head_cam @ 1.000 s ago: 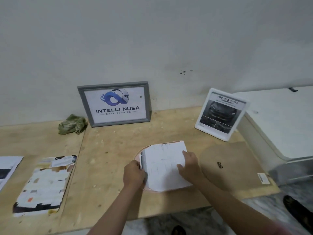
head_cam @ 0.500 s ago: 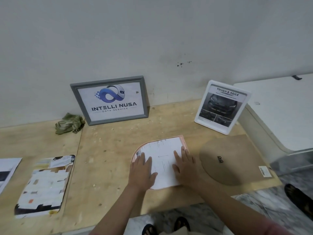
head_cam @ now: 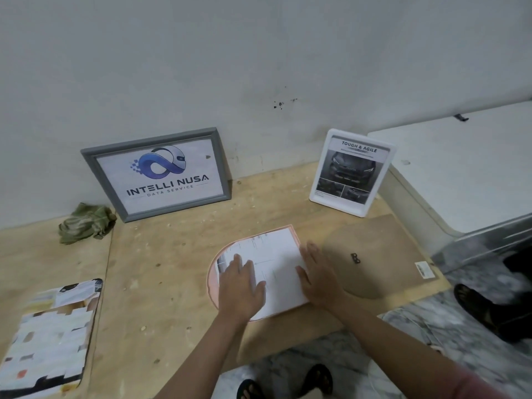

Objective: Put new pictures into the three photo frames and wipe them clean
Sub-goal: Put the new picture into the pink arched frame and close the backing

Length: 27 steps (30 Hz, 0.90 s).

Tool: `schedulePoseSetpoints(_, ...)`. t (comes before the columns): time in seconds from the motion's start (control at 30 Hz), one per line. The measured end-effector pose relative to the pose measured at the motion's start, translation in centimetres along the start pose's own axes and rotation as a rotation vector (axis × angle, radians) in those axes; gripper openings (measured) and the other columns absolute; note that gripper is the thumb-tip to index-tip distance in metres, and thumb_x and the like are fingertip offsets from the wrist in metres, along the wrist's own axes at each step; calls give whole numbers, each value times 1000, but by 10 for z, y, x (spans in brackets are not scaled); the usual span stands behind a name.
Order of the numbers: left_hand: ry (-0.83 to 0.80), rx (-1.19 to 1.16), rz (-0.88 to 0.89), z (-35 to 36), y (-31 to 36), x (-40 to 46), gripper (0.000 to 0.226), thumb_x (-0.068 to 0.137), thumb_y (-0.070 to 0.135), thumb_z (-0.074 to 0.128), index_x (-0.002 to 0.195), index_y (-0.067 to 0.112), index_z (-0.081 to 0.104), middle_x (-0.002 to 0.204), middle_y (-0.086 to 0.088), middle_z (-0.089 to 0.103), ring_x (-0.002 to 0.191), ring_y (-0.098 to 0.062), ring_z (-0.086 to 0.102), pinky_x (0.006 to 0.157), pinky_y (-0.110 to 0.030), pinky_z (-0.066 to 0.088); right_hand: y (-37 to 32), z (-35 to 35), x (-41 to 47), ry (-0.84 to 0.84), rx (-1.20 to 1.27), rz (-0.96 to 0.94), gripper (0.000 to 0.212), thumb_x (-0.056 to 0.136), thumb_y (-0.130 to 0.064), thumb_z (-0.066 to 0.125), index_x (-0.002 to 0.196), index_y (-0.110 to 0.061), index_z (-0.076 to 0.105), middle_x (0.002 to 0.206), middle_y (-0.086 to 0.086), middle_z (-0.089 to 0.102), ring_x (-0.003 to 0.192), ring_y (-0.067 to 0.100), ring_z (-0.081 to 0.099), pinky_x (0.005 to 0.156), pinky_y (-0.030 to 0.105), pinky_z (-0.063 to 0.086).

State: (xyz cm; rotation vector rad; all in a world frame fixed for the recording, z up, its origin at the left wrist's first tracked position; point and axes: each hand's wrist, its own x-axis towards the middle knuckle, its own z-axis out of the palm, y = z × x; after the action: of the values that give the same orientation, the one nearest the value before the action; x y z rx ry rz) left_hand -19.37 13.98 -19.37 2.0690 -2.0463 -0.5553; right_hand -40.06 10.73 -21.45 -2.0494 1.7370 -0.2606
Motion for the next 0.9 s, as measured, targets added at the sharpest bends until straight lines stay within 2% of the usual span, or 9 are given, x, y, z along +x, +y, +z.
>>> schedulePoseSetpoints(0.07, 17, -121, -38, 0, 23, 2, 62, 86, 49, 42, 135, 11, 48, 148, -15, 38, 137, -33, 34, 110, -40, 29, 14, -13, -1, 105, 59, 56, 68, 88, -43, 23, 136, 0, 44, 145, 26, 38, 133, 41, 38, 106, 52, 37)
schedulePoseSetpoints(0.13, 23, -207, -57, 2, 51, 6, 56, 91, 43, 46, 138, 13, 44, 149, -10, 37, 138, -26, 31, 112, -34, 27, 36, -28, -1, 176, 57, 137, 60, 85, -36, 32, 123, 3, 56, 128, 31, 52, 115, 46, 53, 95, 53, 44)
schedulePoseSetpoints(0.23, 25, -286, -70, 11, 95, 16, 48, 92, 37, 51, 135, 16, 46, 142, -5, 43, 128, -22, 41, 103, -29, 36, 78, -53, 0, 218, -2, 235, 59, 79, -35, 33, 116, 3, 58, 116, 30, 58, 103, 45, 57, 88, 51, 48)
schedulePoseSetpoints(0.37, -53, -378, -150, 23, 150, 29, 39, 93, 31, 51, 126, 11, 53, 130, -9, 50, 117, -24, 49, 92, -28, 40, 129, -83, -1, 152, -46, 402, 64, 73, -40, 24, 104, 4, 59, 98, 28, 60, 84, 41, 57, 73, 48, 49)
schedulePoseSetpoints(0.43, -72, -416, -220, 31, 174, 33, 37, 92, 29, 53, 122, 7, 55, 125, -11, 52, 113, -27, 52, 86, -27, 41, 148, -100, -3, 147, -57, 458, 60, 76, -36, 26, 110, 3, 55, 102, 25, 57, 89, 38, 55, 79, 46, 47)
schedulePoseSetpoints(0.53, -114, -419, -314, 44, 199, 36, 33, 88, 29, 55, 107, 2, 55, 117, -16, 56, 102, -29, 54, 75, -26, 39, 180, -112, -3, 87, -43, 488, 48, 84, -28, 45, 124, -1, 43, 119, 20, 47, 106, 36, 47, 93, 44, 42)
schedulePoseSetpoints(0.63, -112, -392, -435, 52, 220, 39, 37, 87, 31, 55, 110, 3, 55, 120, -19, 54, 112, -33, 52, 88, -30, 43, 196, -118, -3, 34, 22, 483, 43, 85, -27, 49, 120, -3, 42, 122, 19, 44, 109, 34, 43, 94, 41, 40)
schedulePoseSetpoints(0.73, -78, -355, -504, 51, 241, 39, 32, 89, 28, 52, 109, 2, 58, 121, -21, 52, 118, -35, 48, 93, -29, 41, 202, -122, -3, -6, 94, 468, 44, 82, -24, 50, 120, -4, 40, 125, 18, 39, 112, 34, 40, 93, 40, 40)
schedulePoseSetpoints(0.9, -57, -391, -578, 59, 256, 44, 15, 86, 32, 56, 89, 17, 56, 121, -21, 50, 109, -37, 52, 92, -33, 44, 199, -123, -7, -32, 143, 465, 42, 85, -20, 47, 122, -5, 38, 129, 16, 34, 117, 32, 37, 95, 40, 37)
